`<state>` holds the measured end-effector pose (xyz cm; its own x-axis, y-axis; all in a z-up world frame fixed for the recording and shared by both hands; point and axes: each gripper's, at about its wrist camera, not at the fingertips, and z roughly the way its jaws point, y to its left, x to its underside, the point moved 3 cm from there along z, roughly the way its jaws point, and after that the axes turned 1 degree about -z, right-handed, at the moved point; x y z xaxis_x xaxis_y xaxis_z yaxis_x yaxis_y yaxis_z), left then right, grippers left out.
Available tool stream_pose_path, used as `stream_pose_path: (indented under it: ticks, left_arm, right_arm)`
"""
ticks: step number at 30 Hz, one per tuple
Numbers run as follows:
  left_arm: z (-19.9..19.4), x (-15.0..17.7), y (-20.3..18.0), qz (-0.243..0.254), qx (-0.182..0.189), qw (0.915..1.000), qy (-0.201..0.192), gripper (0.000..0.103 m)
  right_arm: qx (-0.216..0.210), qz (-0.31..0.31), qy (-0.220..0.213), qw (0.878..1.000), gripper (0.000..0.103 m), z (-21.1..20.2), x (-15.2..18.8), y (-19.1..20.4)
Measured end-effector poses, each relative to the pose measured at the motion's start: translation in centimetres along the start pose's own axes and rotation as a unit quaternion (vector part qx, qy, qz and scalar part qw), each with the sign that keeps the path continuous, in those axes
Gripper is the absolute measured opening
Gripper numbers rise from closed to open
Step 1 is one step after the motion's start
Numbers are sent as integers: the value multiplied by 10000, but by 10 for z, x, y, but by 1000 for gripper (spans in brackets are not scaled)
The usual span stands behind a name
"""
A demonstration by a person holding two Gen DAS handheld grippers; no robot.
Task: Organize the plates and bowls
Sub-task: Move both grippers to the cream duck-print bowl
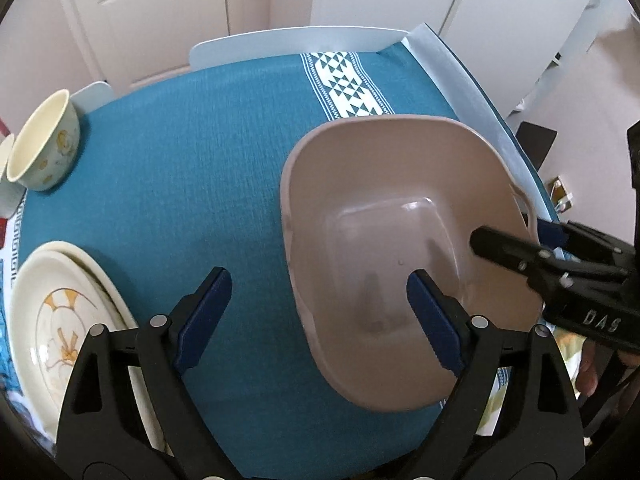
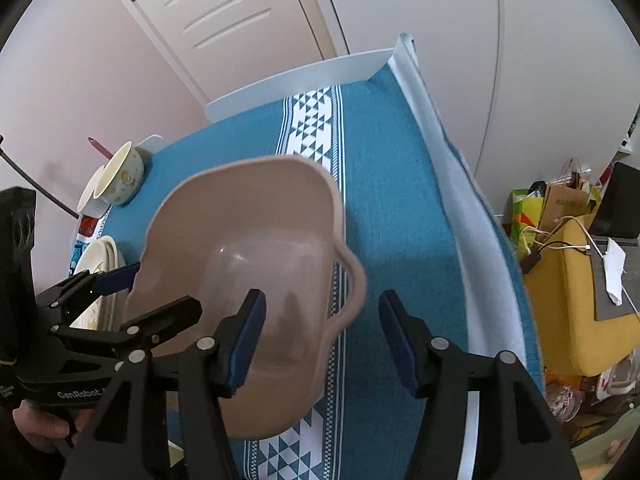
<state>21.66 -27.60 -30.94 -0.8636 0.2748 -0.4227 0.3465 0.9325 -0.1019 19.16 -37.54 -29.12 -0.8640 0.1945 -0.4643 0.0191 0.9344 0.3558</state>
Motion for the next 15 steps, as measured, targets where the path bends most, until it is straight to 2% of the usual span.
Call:
stream_pose_path:
  ticks: [4, 9, 11, 13, 15]
  left_arm:
    - [-17, -2, 3, 19, -33, 9999, -116, 89]
    - [-58, -9, 24, -42, -184, 9987, -476, 89]
    - [-73, -11, 38, -135, -248, 9978, -598, 89]
    - [-87, -13, 54, -244, -351, 9966, -710, 89]
    - [-99, -17, 72, -336, -458, 9950, -816, 89]
  right_arm:
    - [84, -60, -256, 9996, 54, -21, -9, 8]
    - [-75, -298, -588, 9978, 55, -45, -26, 38]
    - [-169, -415, -656, 9968, 61, -47, -35, 54]
    - [-290, -521, -740, 9955, 80, -48, -42, 72]
    - [-414, -638, -807, 9938, 84, -48, -49, 92]
